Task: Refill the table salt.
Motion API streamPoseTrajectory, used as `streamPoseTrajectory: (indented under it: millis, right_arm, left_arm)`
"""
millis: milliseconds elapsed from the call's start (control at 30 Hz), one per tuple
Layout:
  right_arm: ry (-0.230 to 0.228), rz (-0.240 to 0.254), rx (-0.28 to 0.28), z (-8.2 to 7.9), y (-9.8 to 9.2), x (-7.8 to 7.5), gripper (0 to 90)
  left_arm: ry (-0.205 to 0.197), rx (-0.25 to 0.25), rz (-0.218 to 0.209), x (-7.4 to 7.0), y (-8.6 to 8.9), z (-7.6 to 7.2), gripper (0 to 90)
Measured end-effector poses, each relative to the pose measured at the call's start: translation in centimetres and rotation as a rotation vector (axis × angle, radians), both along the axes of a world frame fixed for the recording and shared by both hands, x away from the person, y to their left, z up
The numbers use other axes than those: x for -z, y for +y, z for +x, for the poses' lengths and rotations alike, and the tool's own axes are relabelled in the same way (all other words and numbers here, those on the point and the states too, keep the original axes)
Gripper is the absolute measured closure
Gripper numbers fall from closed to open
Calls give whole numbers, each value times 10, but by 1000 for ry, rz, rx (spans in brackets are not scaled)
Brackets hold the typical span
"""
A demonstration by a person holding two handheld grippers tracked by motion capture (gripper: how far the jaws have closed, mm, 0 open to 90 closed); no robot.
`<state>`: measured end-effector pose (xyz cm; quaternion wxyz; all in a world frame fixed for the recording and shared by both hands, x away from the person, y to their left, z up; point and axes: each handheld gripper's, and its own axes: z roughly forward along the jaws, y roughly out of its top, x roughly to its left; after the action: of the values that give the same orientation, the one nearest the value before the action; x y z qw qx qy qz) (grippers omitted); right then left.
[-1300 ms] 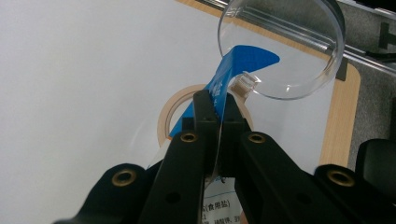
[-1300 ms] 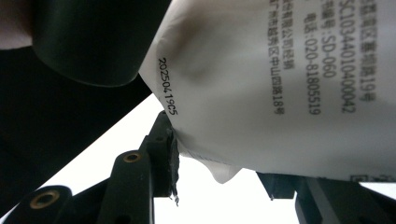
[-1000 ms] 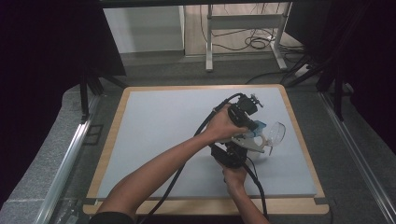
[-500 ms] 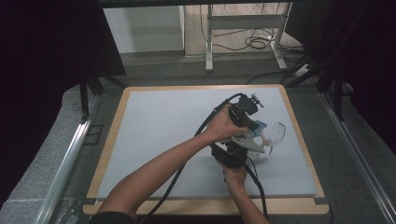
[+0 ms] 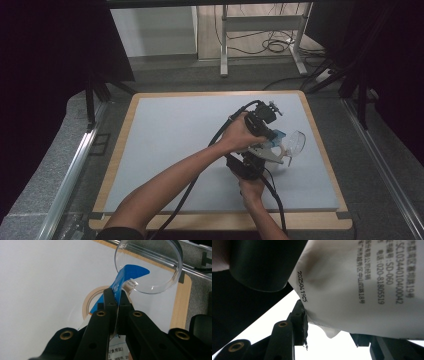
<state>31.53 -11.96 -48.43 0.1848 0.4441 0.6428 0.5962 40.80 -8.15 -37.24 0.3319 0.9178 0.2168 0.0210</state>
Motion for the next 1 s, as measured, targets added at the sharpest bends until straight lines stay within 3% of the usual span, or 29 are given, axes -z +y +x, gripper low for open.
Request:
streamPoseTrajectory:
  millis: [1000]
  right_arm:
    - [0, 6, 2, 1, -1, -1, 551]
  left_arm:
    - [9, 1, -3, 1, -1, 1, 900]
